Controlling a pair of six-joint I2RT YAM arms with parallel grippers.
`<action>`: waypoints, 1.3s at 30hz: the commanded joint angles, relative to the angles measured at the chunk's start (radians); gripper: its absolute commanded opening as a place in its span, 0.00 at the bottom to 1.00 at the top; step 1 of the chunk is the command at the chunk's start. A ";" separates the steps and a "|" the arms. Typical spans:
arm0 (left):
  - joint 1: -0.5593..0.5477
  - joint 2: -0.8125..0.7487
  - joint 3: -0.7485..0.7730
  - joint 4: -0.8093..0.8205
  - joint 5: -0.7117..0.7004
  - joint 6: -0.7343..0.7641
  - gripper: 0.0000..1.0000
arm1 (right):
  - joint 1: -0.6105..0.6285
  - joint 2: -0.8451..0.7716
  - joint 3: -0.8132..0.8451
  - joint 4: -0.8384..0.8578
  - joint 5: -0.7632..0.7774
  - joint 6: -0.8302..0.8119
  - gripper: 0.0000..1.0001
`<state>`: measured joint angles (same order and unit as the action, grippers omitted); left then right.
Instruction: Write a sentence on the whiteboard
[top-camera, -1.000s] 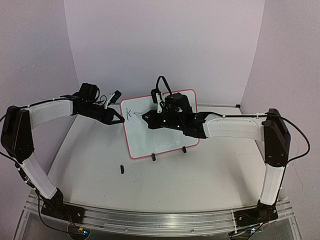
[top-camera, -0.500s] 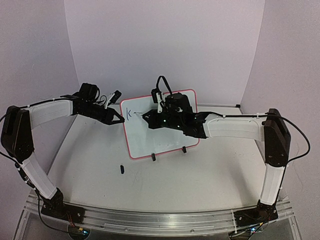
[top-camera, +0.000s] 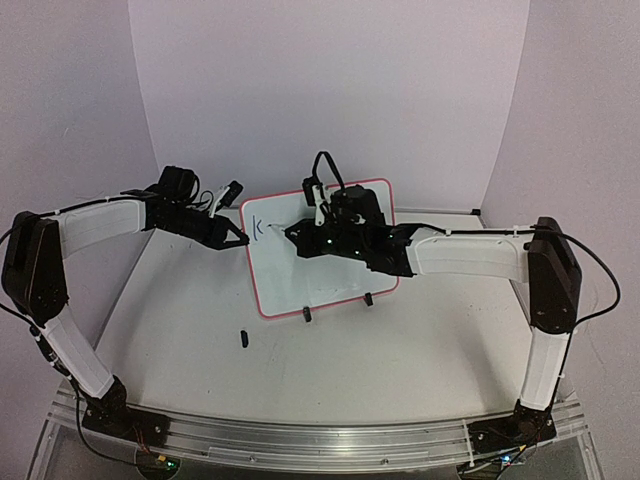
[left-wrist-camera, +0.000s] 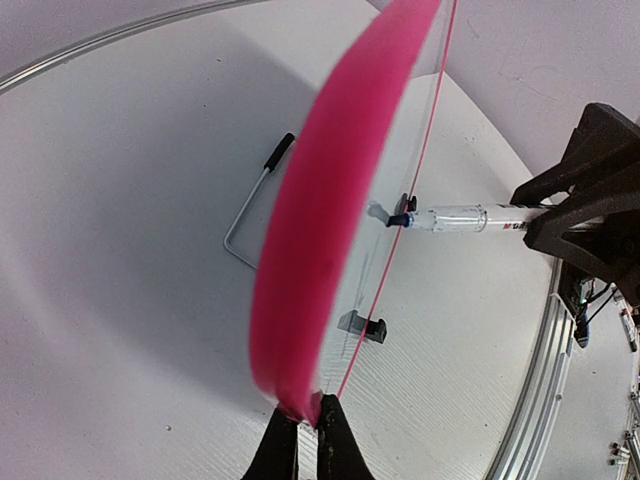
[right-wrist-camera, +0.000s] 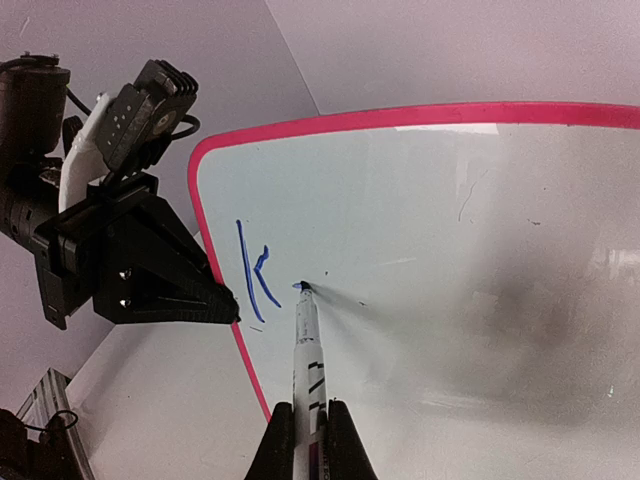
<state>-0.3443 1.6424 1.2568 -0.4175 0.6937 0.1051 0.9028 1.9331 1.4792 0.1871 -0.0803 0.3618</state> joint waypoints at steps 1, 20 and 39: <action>-0.035 0.012 0.016 -0.040 -0.049 0.044 0.00 | -0.018 -0.048 0.000 0.054 0.012 -0.015 0.00; -0.038 0.015 0.020 -0.046 -0.052 0.047 0.00 | -0.018 0.004 0.034 0.055 -0.072 -0.008 0.00; -0.041 0.013 0.020 -0.049 -0.056 0.048 0.00 | -0.018 -0.004 -0.027 0.028 -0.079 0.004 0.00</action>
<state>-0.3557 1.6424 1.2625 -0.4221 0.6865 0.1085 0.8906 1.9339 1.4734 0.2089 -0.1627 0.3626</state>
